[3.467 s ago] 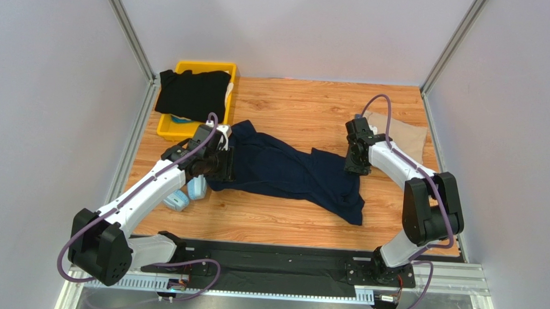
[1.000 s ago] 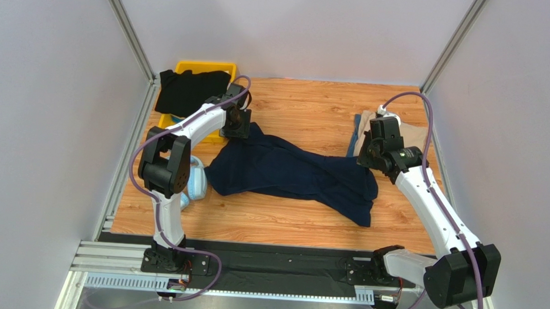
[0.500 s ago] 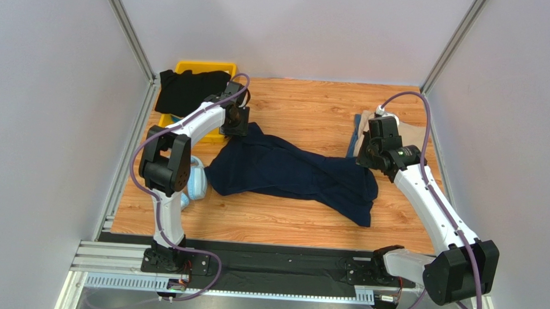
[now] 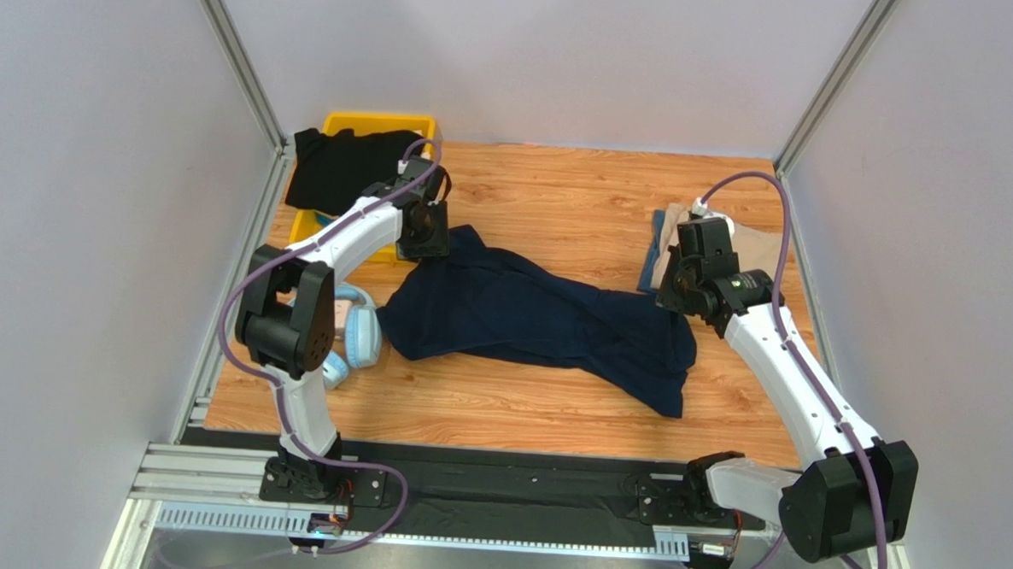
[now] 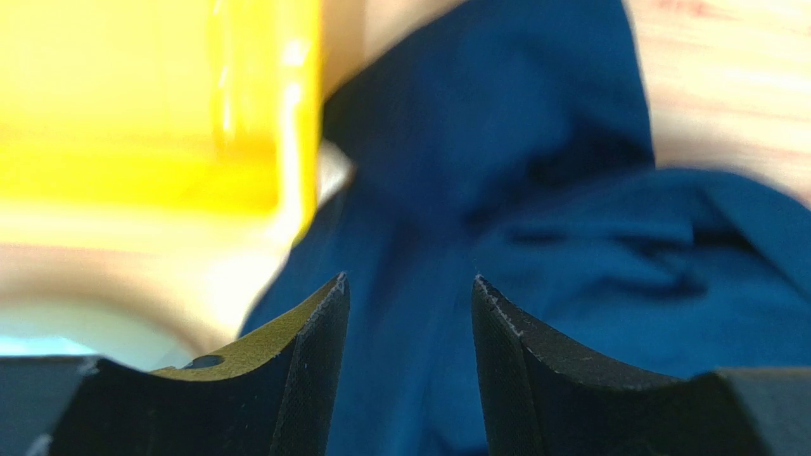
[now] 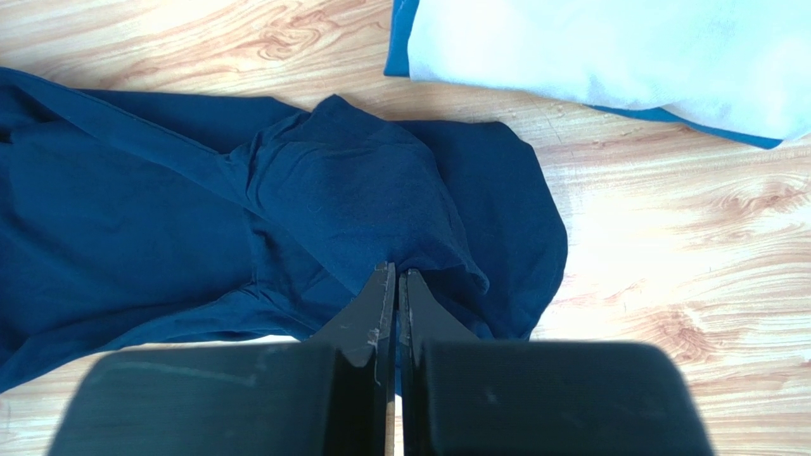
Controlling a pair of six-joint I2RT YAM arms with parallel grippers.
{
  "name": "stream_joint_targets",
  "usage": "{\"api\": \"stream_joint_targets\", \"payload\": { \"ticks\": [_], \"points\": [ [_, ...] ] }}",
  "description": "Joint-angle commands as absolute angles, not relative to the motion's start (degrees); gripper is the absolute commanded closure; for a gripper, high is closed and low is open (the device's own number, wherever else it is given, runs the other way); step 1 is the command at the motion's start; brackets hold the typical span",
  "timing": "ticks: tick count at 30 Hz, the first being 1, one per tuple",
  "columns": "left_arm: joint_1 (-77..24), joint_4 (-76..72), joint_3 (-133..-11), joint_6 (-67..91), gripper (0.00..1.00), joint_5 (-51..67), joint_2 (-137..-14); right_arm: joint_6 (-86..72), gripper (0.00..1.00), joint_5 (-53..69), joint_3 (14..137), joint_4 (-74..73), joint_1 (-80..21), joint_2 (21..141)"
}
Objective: Fold and stack the t-shirts
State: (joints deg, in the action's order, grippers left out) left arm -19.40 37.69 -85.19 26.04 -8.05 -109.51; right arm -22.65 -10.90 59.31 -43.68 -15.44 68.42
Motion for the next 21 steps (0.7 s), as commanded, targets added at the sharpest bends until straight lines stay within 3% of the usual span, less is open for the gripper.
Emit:
{"api": "stream_joint_targets", "payload": {
  "ticks": [1, 9, 21],
  "points": [
    [-19.2, 35.1, -80.1, 33.1, 0.43, -8.3, -100.9, -23.0, 1.00, -11.7, 58.9, -41.0, -15.2, 67.6],
    [-19.1, 27.0, -75.1, 38.1, 0.43, -7.7, -99.5, -22.9, 1.00, -10.6, 59.1, -40.9, -15.2, 67.7],
    [-19.2, 23.7, -77.4, 42.7, 0.44, -5.7, -105.0, -22.7, 1.00, -10.2, 58.5, -40.9, -15.2, 67.5]
  ]
}}
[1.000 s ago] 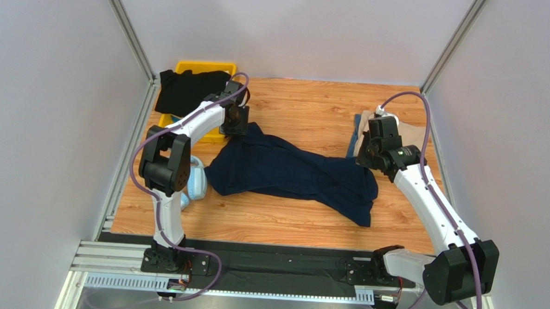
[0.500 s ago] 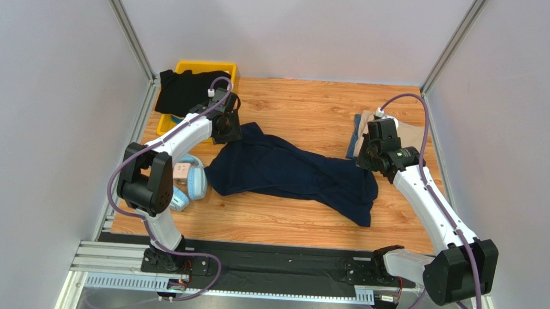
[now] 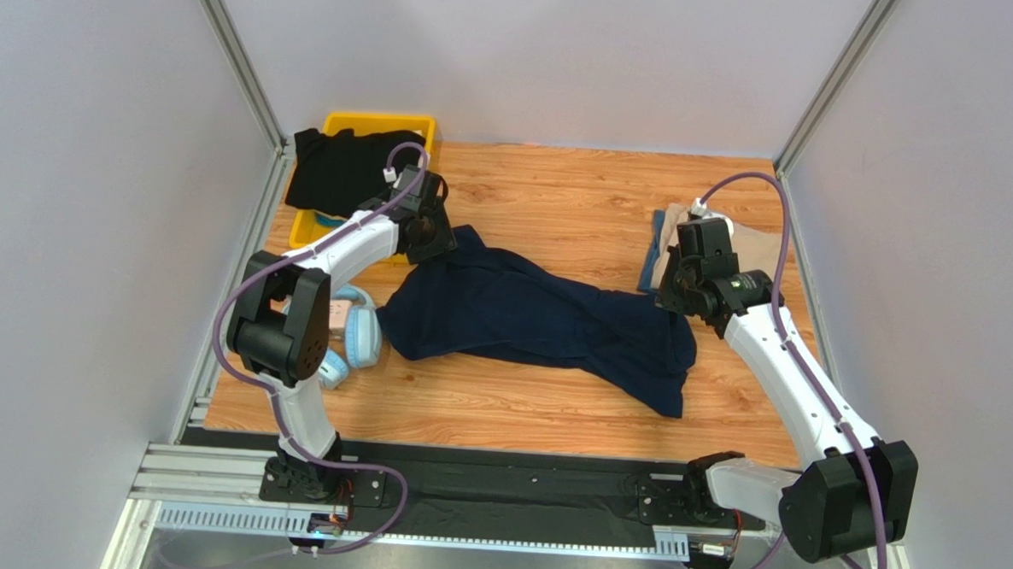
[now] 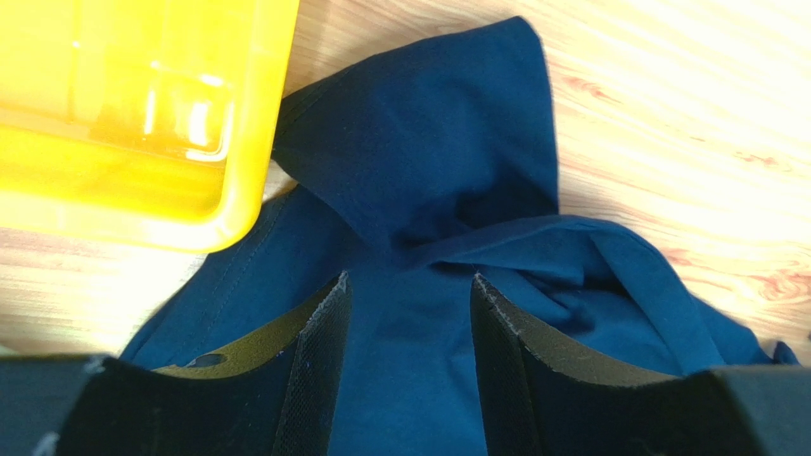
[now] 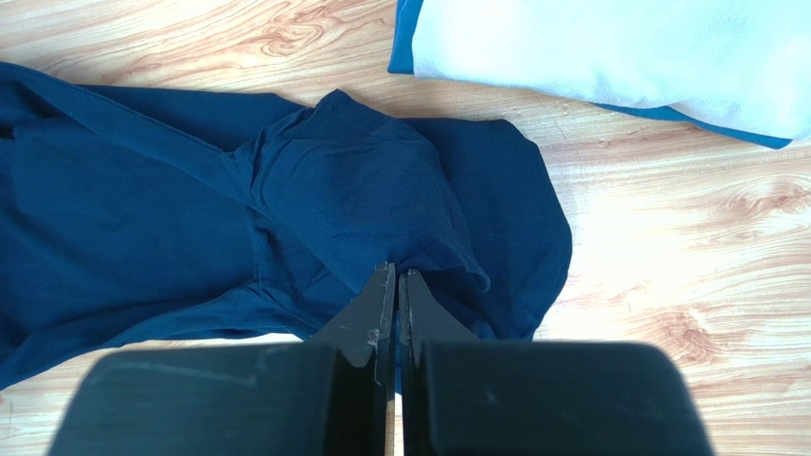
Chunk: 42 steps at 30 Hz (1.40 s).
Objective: Fold and stack the t-shirts
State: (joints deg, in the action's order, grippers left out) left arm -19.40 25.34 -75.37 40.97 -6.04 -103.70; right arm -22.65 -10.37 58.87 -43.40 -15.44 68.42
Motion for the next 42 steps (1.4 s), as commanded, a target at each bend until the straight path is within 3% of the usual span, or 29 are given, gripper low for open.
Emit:
{"api": "stream_joint_targets", "payload": {
  "ticks": [1, 19, 20, 24, 26, 29, 42],
  "points": [
    [-19.2, 23.9, -77.6, 42.6, 0.44, -5.9, -105.3, -22.7, 1.00, -10.2, 58.4, -40.8, -15.2, 67.7],
    [-19.2, 25.7, -82.5, 39.8, 0.46, -8.9, -109.9, -22.6, 1.00, -9.9, 58.1, -40.3, -15.2, 68.1],
    [-19.2, 25.7, -82.6, 39.8, 0.48, -9.1, -110.0, -22.5, 1.00, -9.9, 58.1, -40.4, -15.2, 68.2],
    [-19.2, 25.3, -82.5, 39.2, 0.71, -10.5, -110.3, -22.6, 1.00, -9.8, 58.2, -40.3, -15.2, 68.5],
    [-19.2, 25.4, -82.8, 38.6, 0.77, -11.2, -110.6, -22.5, 1.00, -9.8, 58.1, -40.3, -15.2, 68.6],
    [-19.2, 25.5, -82.8, 38.0, 1.00, -11.6, -110.5, -22.6, 1.00, -9.8, 58.0, -40.3, -15.2, 68.6],
    [-19.2, 26.8, -81.4, 30.5, 1.00, -16.1, -100.3, -25.1, 1.00, -18.1, 59.8, -40.4, -15.0, 63.6]
  ]
}}
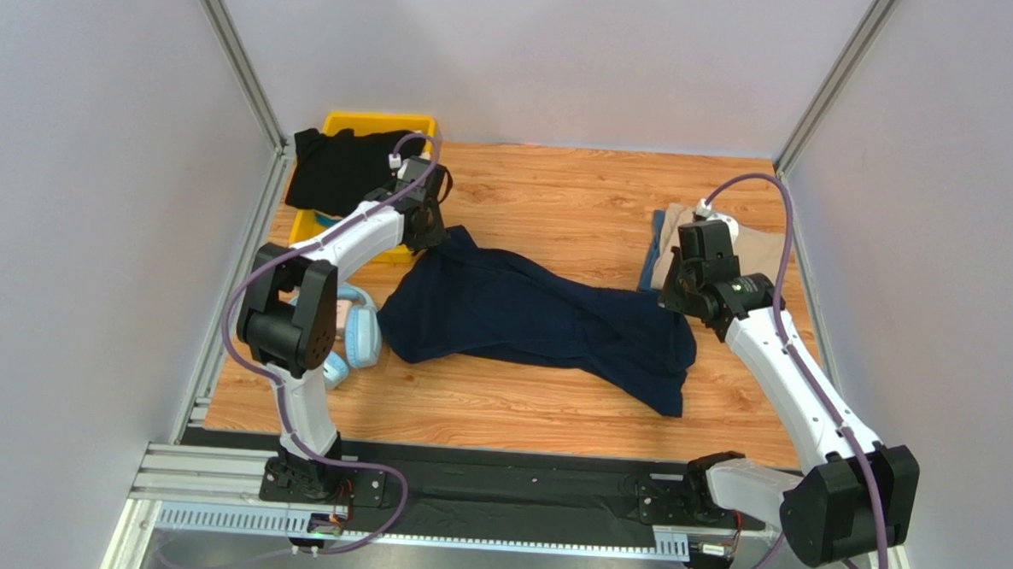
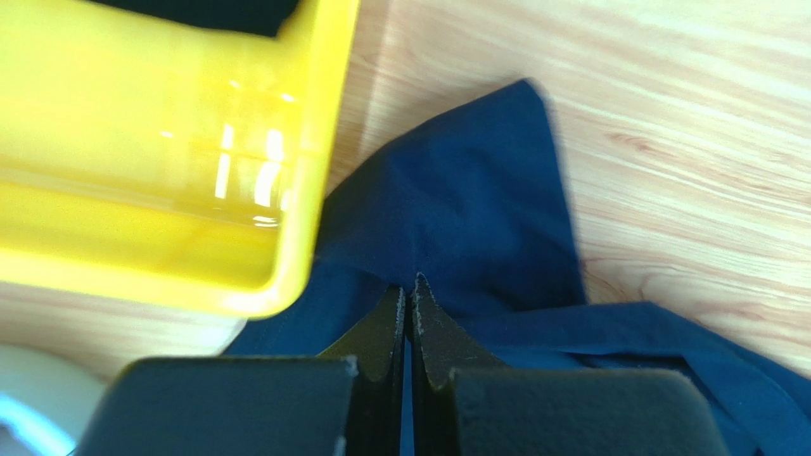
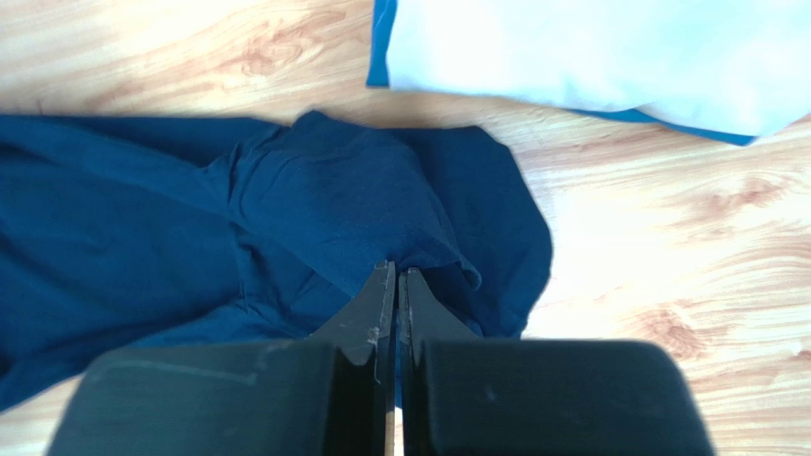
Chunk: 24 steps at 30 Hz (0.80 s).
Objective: Fold and stack the t-shirts
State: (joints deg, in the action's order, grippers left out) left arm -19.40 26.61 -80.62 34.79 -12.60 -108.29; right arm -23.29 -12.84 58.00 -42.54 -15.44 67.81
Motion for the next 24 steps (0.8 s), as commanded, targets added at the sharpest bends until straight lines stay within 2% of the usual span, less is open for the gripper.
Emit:
{"api": "stream_joint_targets", "payload": {
  "ticks": [1, 16, 24],
  "points": [
    [-19.2, 26.8, -81.0, 30.1, 1.00, -16.3, -99.2, -25.4, 1.00, -18.5, 60.0, -40.4, -15.0, 63.0],
    [-19.1, 31.4, -73.0, 25.8, 1.00, -18.9, -75.8, -22.3, 1.00, -25.4, 72.8, -41.3, -14.8, 52.8],
    [-19.1, 37.3, -69.8, 25.8, 1.00, -14.9, -57.8, -21.0, 1.00, -16.9, 81.1, -41.6, -14.9, 44.2]
  ]
}}
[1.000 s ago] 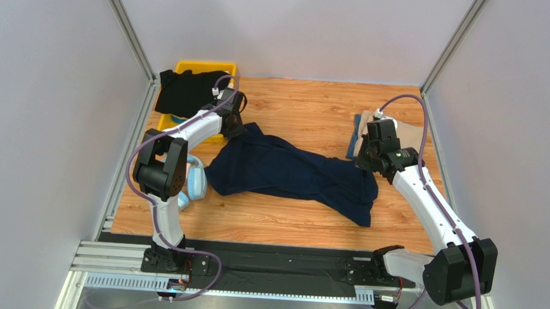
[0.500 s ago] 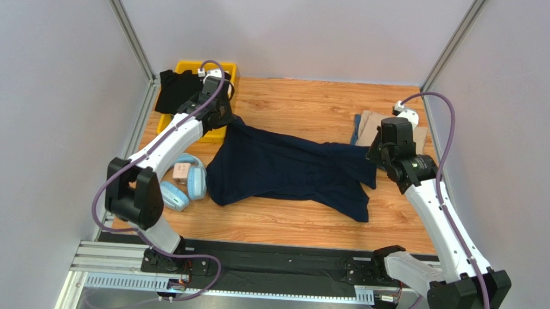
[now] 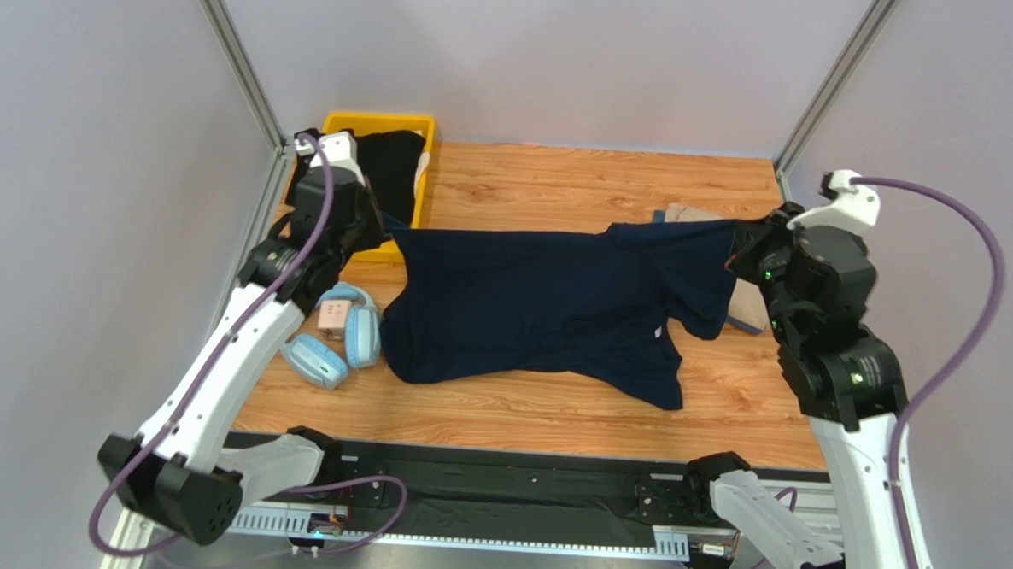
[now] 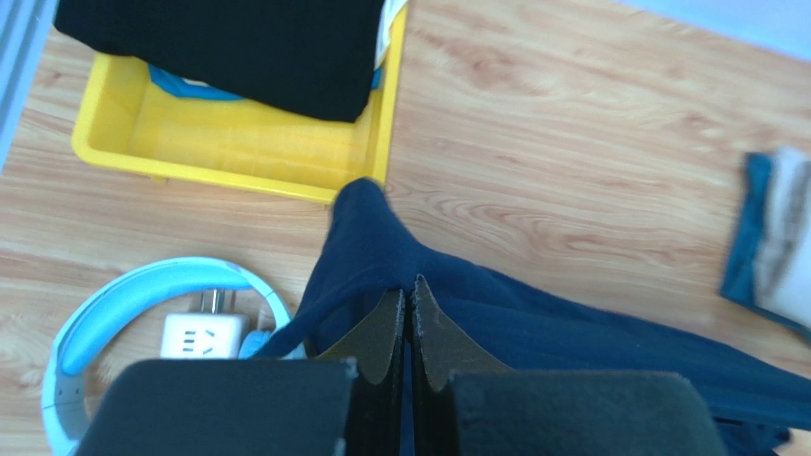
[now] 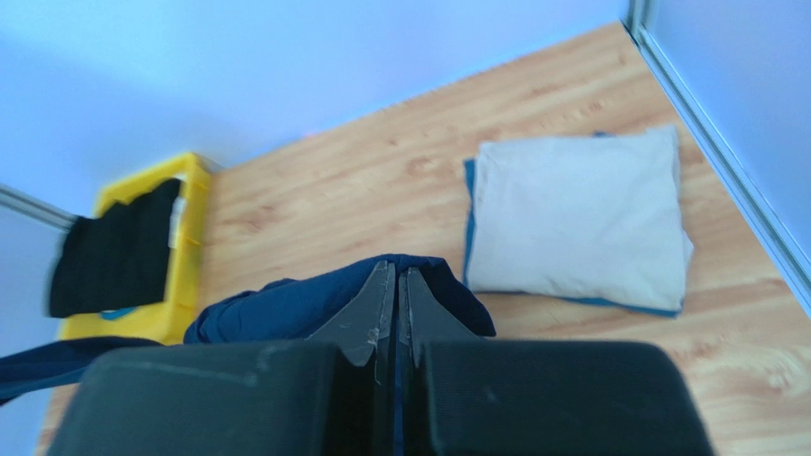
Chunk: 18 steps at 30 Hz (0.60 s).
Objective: Fold and stack the t-shirts
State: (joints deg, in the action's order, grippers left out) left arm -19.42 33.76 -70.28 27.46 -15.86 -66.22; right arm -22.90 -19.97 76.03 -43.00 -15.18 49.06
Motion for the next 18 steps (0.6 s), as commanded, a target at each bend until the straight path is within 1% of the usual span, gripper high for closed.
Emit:
{"api": "stream_joint_targets", "payload": {
  "ticks": [1, 2, 7, 11, 18],
  "points": [
    [-19.1, 38.9, -69.9, 25.7, 1.00, -14.2, -56.2, -20.8, 1.00, -15.7, 81.6, -42.0, -14.8, 43.3],
    [-19.1, 39.7, -70.0, 25.5, 1.00, -12.8, -53.2, -20.7, 1.00, -15.2, 82.3, -42.2, -14.8, 42.4],
    [-19.1, 46.0, -73.8, 24.8, 1.00, -7.5, -46.1, -20.4, 1.00, -11.6, 88.7, -45.2, -14.7, 38.2],
    [-19.2, 48.6, -77.1, 24.8, 1.00, -1.9, -39.7, -22.2, 1.00, -3.6, 91.3, -45.2, -14.8, 35.4],
    [-19.1, 55.2, -87.0, 24.2, 1.00, -0.4, -36.9, -23.4, 1.00, 3.1, 97.8, -46.0, -14.8, 32.4]
  ]
}}
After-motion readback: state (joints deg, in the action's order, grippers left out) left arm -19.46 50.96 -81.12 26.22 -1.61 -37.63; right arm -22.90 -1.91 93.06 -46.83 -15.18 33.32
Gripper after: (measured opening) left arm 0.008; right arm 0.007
